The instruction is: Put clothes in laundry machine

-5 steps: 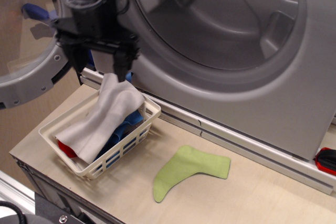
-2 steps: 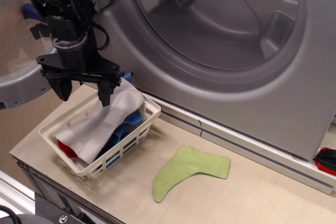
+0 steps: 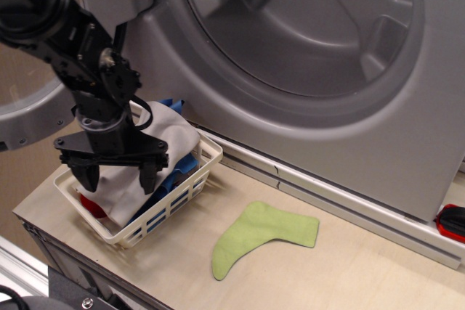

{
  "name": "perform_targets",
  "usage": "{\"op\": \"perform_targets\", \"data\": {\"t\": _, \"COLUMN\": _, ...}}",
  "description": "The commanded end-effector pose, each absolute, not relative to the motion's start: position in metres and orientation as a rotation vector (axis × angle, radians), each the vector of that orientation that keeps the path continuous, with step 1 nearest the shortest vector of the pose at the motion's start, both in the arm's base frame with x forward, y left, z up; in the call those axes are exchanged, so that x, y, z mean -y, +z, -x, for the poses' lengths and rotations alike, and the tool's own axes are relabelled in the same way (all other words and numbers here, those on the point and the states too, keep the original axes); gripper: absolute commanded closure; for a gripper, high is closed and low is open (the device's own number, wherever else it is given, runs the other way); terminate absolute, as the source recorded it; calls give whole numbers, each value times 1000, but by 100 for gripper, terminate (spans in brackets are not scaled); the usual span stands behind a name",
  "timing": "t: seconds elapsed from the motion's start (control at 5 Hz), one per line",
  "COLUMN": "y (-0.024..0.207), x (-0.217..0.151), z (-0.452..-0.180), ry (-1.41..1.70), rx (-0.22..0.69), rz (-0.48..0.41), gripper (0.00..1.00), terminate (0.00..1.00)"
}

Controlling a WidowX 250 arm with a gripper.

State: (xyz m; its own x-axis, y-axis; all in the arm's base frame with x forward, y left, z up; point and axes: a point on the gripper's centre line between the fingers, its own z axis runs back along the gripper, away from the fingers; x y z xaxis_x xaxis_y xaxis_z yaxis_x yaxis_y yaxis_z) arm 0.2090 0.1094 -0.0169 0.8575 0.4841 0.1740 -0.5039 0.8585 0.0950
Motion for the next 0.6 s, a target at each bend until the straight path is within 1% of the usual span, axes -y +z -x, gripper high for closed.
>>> {"op": "perform_targets", "data": {"t": 0.0, "y": -29, "x": -111, "z": -225, "ry": 554, "rx": 201, "rz": -157, "gripper": 0, "terminate": 0}}
{"op": "perform_targets", "data": {"t": 0.4, "y": -45, "x": -116, "z": -217, "ry": 531, "rx": 215, "rz": -187, "gripper": 0, "terminate": 0}}
